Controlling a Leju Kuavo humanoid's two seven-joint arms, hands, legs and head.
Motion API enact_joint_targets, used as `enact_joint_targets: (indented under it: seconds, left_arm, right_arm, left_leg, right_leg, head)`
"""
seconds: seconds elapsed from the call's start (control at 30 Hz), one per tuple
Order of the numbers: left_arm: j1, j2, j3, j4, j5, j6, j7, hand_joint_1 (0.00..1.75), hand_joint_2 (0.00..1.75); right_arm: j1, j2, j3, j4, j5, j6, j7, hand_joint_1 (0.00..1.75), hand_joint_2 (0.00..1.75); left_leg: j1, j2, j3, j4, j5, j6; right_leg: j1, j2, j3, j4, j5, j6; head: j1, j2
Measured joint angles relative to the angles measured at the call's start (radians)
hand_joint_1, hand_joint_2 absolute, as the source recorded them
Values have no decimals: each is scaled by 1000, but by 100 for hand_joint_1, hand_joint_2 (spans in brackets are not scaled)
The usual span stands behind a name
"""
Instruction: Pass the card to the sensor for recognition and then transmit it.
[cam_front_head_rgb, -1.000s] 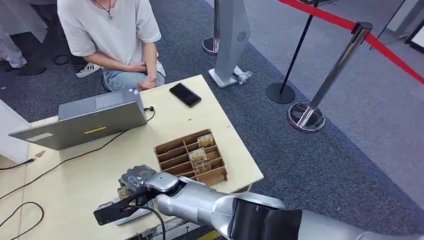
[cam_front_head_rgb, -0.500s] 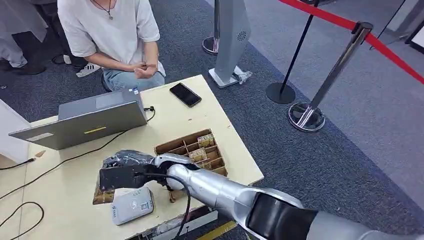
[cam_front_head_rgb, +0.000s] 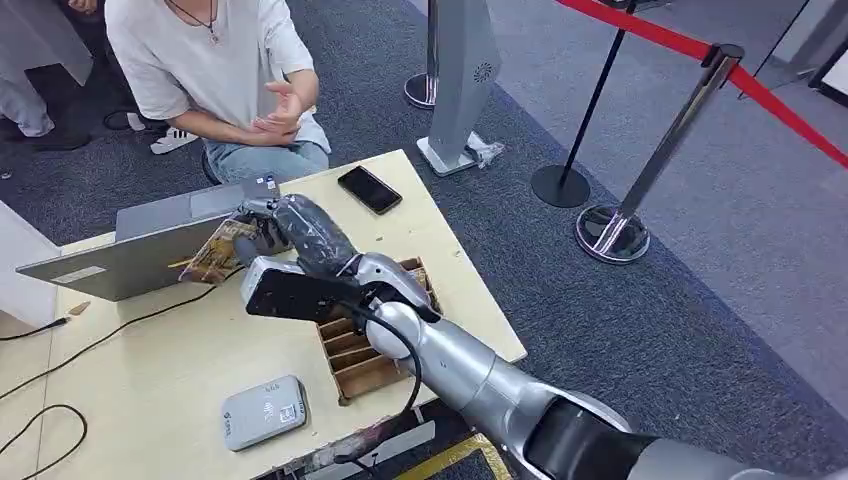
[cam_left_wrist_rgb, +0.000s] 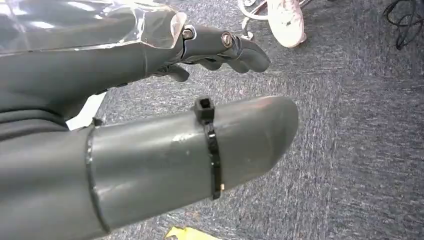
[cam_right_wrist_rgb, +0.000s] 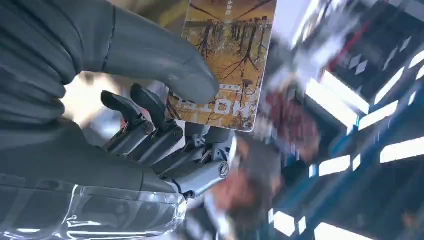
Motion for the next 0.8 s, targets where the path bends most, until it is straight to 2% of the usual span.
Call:
enact_joint_targets:
  seconds: [0.07,0.13,0.23,0.27,0.37,0.53,0.8]
  left_arm:
    - [0,-2,0,0,-7,1,0,0,0]
    - [-1,-2,0,0,-16,2,0,0,0]
    - [-8,-2,0,0,-26,2,0,0,0]
    - [-9,-2,0,0,-29,2,0,0,0]
    - [-11,-1,0,0,-31,2,0,0,0]
    - [-14,0,-1,0,-34,2,3,0,0]
    - [-15,0,-1,0,-32,3,4,0,0]
  right_arm:
    - [-2,0,-11,-7,162,-168,18,175,175]
    - [-13,0,-24,-4,318,-306,52,175,175]
    - [-46,0,-44,39,500,-440,106,175,175]
    - [-56,0,-50,58,535,-463,116,175,175]
    - [-76,2,-64,105,577,-492,131,175,175]
    - [-111,19,-81,219,761,-502,185,175,175]
    - [-142,42,-81,346,783,-502,198,175,175]
  left_leg:
    - [0,0,0,0,0,0]
    - [0,0,0,0,0,0]
    - [0,0,0,0,0,0]
    - [0,0,0,0,0,0]
    - [0,0,0,0,0,0]
    - [0,0,0,0,0,0]
    - [0,0,0,0,0,0]
  right_leg:
    - [0,0,0,0,0,0]
    - [0,0,0,0,0,0]
    - [0,0,0,0,0,0]
    - [0,0,0,0,0,0]
    - [0,0,0,0,0,0]
    - [0,0,0,0,0,0]
    - [0,0,0,0,0,0]
  head:
    - [0,0]
    - [0,0]
    - [0,0]
    - [0,0]
    - [0,0]
    - [0,0]
    - [0,0]
